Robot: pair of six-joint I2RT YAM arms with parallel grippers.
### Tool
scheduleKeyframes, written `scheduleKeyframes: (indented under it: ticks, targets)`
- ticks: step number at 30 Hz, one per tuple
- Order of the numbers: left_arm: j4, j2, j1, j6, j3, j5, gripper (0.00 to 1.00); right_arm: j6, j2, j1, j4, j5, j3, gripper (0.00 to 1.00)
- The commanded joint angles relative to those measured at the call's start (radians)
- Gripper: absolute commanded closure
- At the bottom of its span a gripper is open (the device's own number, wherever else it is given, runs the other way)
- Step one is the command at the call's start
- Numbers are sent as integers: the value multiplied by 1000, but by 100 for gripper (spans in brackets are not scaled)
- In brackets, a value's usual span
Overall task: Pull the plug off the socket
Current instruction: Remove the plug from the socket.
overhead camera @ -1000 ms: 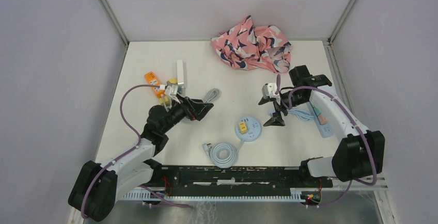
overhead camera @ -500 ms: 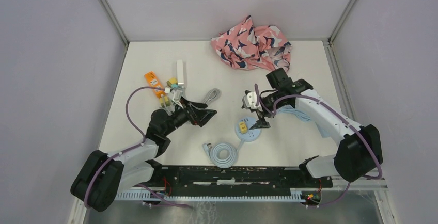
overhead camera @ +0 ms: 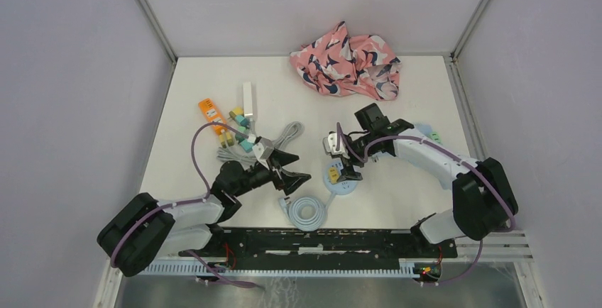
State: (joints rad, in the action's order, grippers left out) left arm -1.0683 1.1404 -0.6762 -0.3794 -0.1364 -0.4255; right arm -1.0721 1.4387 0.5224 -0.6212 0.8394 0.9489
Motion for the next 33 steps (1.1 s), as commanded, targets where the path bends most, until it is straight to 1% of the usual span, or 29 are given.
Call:
scheduleKeyframes:
  ticks: [1, 6, 10, 14, 17, 21, 23, 25, 29, 31, 32, 33]
  targets:
    - [-60, 15, -34, 155, 13, 37, 7, 29, 41, 41, 53, -63, 2, 9]
    - [-41, 28, -48, 164, 9, 62, 7, 7, 75, 70, 39, -116, 9, 17]
    - [-23, 38, -49, 144, -1, 88, 7, -4, 86, 85, 28, -138, 14, 26]
    - [26, 57, -49, 113, -29, 112, 7, -12, 92, 100, 19, -144, 15, 37]
    - [23, 75, -48, 83, -45, 108, 7, -19, 103, 107, 10, -153, 20, 47]
    - [18, 100, -48, 40, -60, 109, 6, -26, 106, 112, -1, -156, 25, 52]
    - [6, 119, -48, 13, -66, 109, 5, -31, 106, 112, -5, -156, 26, 59]
    - [-14, 148, -48, -24, -73, 113, 5, -35, 106, 113, -16, -155, 30, 70]
    - [-78, 221, -44, -123, -88, 119, 4, -38, 75, 113, -42, -144, 44, 85]
    - [-87, 248, -33, -196, -100, 123, 4, -31, 46, 108, -43, -133, 46, 95]
    - [-81, 260, -27, -230, -111, 121, 4, -21, 30, 101, -40, -119, 47, 98]
    - [-71, 275, -20, -266, -126, 118, 4, -11, 16, 92, -37, -101, 47, 100]
